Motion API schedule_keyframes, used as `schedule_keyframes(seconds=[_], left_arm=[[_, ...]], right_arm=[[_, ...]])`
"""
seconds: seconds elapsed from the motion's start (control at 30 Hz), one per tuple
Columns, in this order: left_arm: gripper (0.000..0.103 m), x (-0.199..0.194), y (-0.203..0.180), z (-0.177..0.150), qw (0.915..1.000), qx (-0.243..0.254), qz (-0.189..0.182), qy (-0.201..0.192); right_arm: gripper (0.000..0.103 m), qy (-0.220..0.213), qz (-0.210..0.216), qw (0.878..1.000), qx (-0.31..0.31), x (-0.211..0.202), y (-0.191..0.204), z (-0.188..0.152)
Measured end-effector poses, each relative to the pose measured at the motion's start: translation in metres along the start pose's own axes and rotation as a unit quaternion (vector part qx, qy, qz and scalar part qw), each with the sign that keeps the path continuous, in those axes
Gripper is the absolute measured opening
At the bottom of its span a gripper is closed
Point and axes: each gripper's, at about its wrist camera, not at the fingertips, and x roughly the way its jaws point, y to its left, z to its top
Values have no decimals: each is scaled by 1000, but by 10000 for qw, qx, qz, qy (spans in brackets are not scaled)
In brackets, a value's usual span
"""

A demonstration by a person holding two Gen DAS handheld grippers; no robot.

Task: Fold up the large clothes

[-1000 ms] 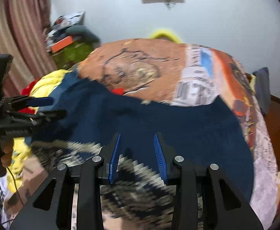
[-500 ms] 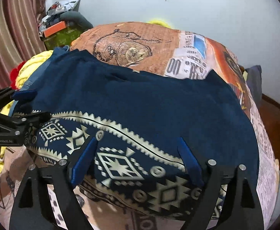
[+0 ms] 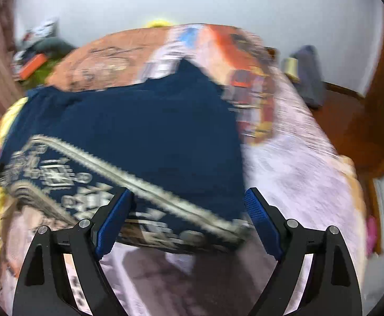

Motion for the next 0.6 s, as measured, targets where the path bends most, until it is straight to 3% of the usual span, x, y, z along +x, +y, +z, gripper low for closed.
schedule_keyframes(seconds=[0.13, 0.2, 0.3, 0.4, 0.6], left_arm=[[88, -16, 26, -6, 9967, -806, -56, -26], [88, -23, 33, -13, 9929, -1134, -364, -30], [88, -24, 31, -22, 9807, -1642, -1057, 101], [88, -16, 23, -32, 9608, -2043, -1836, 377], [87, 12, 4, -53, 9089, -2815, -2967, 820]], right_arm=[[86, 99, -88, 9997, 210, -7, -12, -5], [86, 118, -47, 9993, 354, -12, -18, -9], [86, 82, 14, 9991, 420, -19, -19, -12], [86, 48, 86, 9990, 446, -24, -16, -14], [86, 22, 209, 9992, 336, -27, -9, -14]])
